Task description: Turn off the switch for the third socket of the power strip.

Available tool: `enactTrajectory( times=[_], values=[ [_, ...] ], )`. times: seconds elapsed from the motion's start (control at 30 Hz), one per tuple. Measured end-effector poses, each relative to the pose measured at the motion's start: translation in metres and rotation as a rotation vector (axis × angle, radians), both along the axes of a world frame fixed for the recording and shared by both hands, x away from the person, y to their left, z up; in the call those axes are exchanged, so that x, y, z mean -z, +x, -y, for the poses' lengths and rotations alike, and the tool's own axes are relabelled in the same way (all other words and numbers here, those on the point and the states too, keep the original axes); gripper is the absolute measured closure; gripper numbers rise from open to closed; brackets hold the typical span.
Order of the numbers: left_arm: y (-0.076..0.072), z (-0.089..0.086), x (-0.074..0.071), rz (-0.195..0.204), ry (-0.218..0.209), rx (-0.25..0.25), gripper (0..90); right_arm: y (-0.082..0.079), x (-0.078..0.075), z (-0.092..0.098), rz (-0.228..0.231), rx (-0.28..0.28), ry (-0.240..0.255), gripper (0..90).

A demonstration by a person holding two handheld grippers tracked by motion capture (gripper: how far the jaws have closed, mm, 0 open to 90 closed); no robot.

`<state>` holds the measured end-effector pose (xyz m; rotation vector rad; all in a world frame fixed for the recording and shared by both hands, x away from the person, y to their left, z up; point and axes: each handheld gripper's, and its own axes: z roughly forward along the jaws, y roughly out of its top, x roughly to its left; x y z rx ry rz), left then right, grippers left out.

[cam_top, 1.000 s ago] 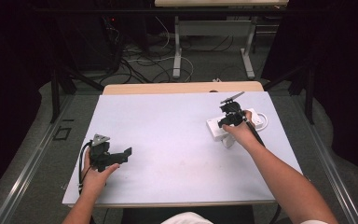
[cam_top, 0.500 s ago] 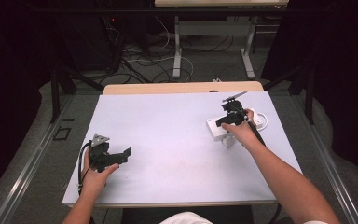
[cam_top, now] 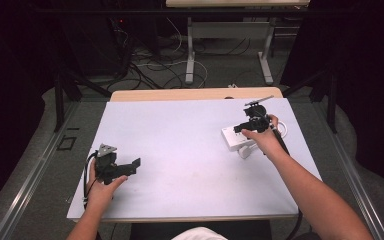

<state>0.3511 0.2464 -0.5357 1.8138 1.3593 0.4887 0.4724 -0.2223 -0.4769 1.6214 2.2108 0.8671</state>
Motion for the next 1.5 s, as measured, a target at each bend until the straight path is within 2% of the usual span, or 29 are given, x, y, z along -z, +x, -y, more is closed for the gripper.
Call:
enactTrajectory(
  times=[0.1, 0.5, 0.77, 0.9, 1.13, 1.5],
  values=[
    [0.000, 0.000, 0.000, 0.002, -0.002, 0.000, 0.9, -0.002, -0.003, 0.004, 0.005, -0.002, 0.008, 37.1],
    [-0.001, -0.001, -0.001, -0.004, 0.000, 0.005, 0.9, -0.011, -0.014, 0.016, 0.047, -0.002, 0.028, 16.9],
    [-0.001, -0.001, -0.001, -0.006, 0.001, 0.004, 0.9, -0.021, -0.021, 0.022, 0.069, -0.008, 0.031, 14.8],
    [-0.002, -0.001, -0.001, -0.004, 0.000, 0.001, 0.9, -0.027, -0.024, 0.023, 0.083, -0.022, 0.011, 10.4],
    [-0.002, -0.002, -0.002, -0.008, 0.001, 0.005, 0.8, -0.042, -0.027, 0.023, 0.132, -0.041, -0.016, 6.3],
    [-0.003, -0.001, -0.002, -0.006, 0.007, 0.008, 0.9, -0.064, -0.028, 0.027, 0.200, -0.079, -0.025, 0.0]
  ],
)
